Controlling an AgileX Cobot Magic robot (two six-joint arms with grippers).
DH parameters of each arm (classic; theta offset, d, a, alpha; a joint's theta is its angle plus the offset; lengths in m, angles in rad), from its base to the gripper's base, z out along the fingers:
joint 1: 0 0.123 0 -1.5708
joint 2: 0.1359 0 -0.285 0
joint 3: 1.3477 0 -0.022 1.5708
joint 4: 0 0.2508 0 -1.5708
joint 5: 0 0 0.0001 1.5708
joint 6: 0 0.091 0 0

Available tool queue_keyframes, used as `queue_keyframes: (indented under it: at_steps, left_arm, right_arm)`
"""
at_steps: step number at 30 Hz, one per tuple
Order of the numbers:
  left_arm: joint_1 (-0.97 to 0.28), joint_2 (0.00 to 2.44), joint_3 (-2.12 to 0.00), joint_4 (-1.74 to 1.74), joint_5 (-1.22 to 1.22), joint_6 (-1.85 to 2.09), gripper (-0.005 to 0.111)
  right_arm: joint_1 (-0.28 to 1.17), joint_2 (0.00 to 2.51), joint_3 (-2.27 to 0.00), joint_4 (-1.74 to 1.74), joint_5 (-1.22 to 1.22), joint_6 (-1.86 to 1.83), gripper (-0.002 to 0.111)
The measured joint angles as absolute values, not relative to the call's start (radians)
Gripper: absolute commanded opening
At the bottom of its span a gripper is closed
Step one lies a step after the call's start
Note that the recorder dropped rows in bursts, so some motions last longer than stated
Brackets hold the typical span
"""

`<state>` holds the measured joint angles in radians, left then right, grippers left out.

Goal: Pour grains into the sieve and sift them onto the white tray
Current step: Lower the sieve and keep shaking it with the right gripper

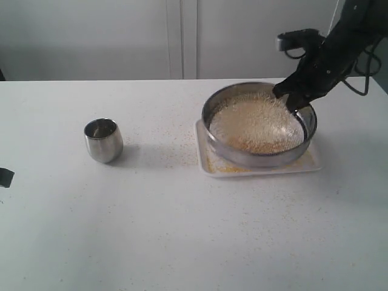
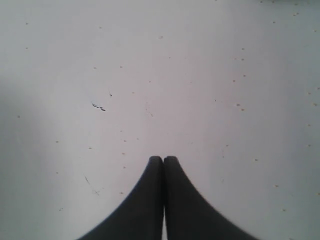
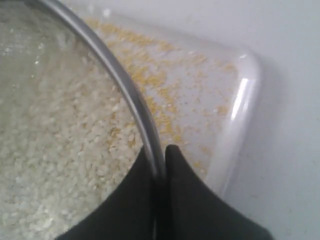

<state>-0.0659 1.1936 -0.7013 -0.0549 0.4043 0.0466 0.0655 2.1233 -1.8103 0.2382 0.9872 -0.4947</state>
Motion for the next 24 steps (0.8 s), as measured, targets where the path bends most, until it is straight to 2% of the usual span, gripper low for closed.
queue_keyframes:
  at_steps: [2, 5, 7, 10, 15, 20, 21, 22, 23, 24]
  left_arm:
    - [-0.066, 1.194, -0.701, -0.055, 0.404, 0.047, 0.000]
    - [-0.066, 1.194, -0.701, -0.055, 0.404, 0.047, 0.000]
    - [-0.066, 1.194, -0.701, -0.055, 0.404, 0.047, 0.000]
    - [-0.066, 1.194, -0.701, -0.055, 0.404, 0.047, 0.000]
    - [-0.066, 1.194, -0.701, -0.055, 0.404, 0.047, 0.000]
    - [-0.066, 1.194, -0.701, -0.055, 0.404, 0.047, 0.000]
    - [-0.066, 1.194, -0.701, -0.055, 0.404, 0.047, 0.000]
    - [-0.066, 1.194, -0.701, -0.055, 0.404, 0.047, 0.000]
    - [-0.066, 1.194, -0.701, -0.055, 0.404, 0.047, 0.000]
    - [-0.066, 1.194, -0.701, -0.055, 0.404, 0.047, 0.000]
  right_arm:
    - [0.084, 2.123, -1.806, 0.214, 1.015, -0.453, 0.000]
    - [0.074, 2.123, -1.804, 0.168, 0.945, -0.201, 0.000]
    - [0.063, 2.123, -1.806, 0.203, 0.929, -0.280, 0.000]
    - [0.065, 2.123, -1.805, 0.250, 1.027, -0.599, 0.000]
    - [0.047, 2.125, -1.789, 0.173, 0.932, -0.210, 0.000]
    - [0.040, 2.123, -1.791, 0.263, 1.006, -0.545, 0.000]
    - [0.050, 2.123, -1.789, 0.243, 1.010, -0.488, 0.000]
    - [0.053, 2.125, -1.785, 0.202, 0.960, -0.245, 0.000]
    - [0.048, 2.125, -1.785, 0.204, 0.925, -0.205, 0.000]
    - [0.038, 2.125, -1.785, 0.273, 0.901, -0.318, 0.000]
